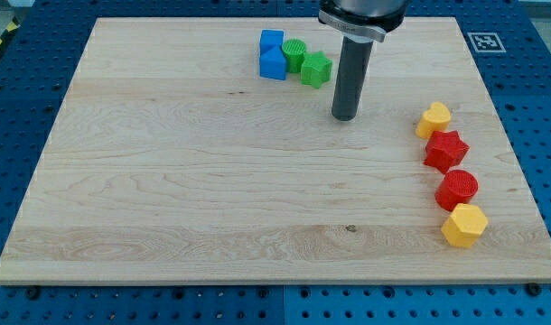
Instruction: Touch the bottom of green star
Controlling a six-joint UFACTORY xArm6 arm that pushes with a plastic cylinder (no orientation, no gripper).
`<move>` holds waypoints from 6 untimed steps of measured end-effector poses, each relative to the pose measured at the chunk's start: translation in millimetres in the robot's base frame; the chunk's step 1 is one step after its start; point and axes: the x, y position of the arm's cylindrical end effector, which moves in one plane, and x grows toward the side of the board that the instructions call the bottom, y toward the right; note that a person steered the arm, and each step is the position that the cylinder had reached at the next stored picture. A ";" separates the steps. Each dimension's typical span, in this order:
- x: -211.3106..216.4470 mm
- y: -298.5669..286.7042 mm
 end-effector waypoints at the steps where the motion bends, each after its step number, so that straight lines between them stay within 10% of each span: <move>1: -2.1 0.0; 6: -39.1 -51.9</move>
